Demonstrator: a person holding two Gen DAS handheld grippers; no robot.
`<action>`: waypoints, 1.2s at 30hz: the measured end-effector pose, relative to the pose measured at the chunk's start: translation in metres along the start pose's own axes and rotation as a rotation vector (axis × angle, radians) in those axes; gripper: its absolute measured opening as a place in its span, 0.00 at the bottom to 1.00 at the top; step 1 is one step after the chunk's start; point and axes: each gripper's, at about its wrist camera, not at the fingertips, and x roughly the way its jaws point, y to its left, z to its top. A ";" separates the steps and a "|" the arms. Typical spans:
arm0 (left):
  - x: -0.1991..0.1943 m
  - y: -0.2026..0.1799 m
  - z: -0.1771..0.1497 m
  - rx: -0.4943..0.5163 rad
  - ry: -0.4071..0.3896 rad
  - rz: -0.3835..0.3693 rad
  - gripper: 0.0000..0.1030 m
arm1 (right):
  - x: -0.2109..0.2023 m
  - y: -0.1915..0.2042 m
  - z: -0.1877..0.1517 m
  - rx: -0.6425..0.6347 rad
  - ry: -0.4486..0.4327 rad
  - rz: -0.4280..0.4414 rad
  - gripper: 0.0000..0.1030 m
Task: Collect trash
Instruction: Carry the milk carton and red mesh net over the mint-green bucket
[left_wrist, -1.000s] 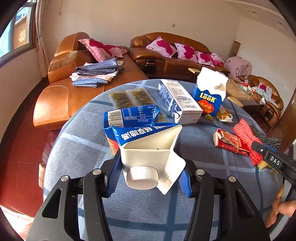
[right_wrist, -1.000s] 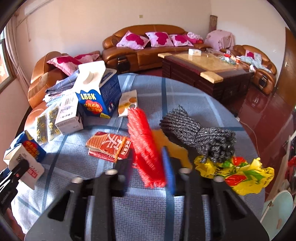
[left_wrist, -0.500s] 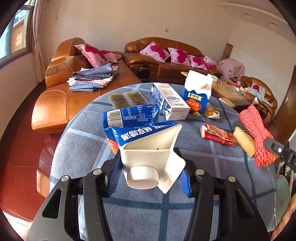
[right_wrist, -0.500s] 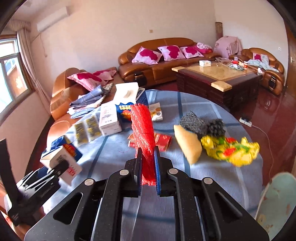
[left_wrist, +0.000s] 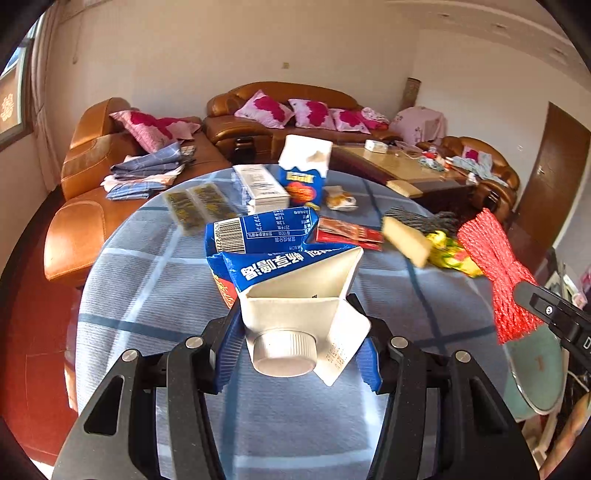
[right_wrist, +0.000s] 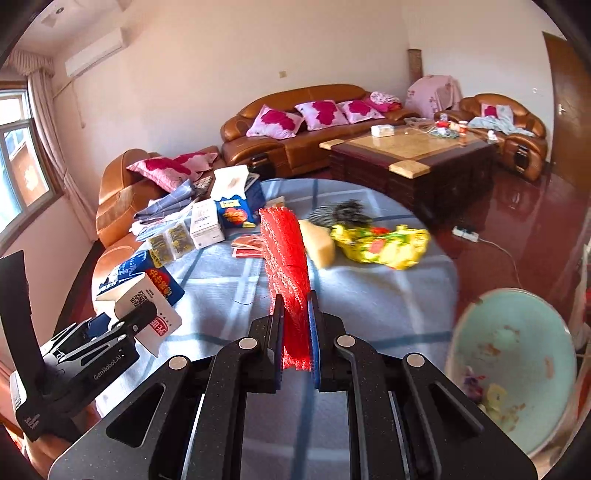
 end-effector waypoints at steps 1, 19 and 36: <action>-0.004 -0.007 -0.001 0.013 -0.007 -0.007 0.51 | -0.007 -0.004 -0.002 0.001 -0.009 -0.011 0.12; -0.051 -0.104 -0.015 0.176 -0.053 -0.102 0.51 | -0.090 -0.091 -0.032 0.060 -0.084 -0.150 0.12; -0.056 -0.192 -0.026 0.301 -0.040 -0.214 0.51 | -0.114 -0.168 -0.057 0.228 -0.113 -0.238 0.12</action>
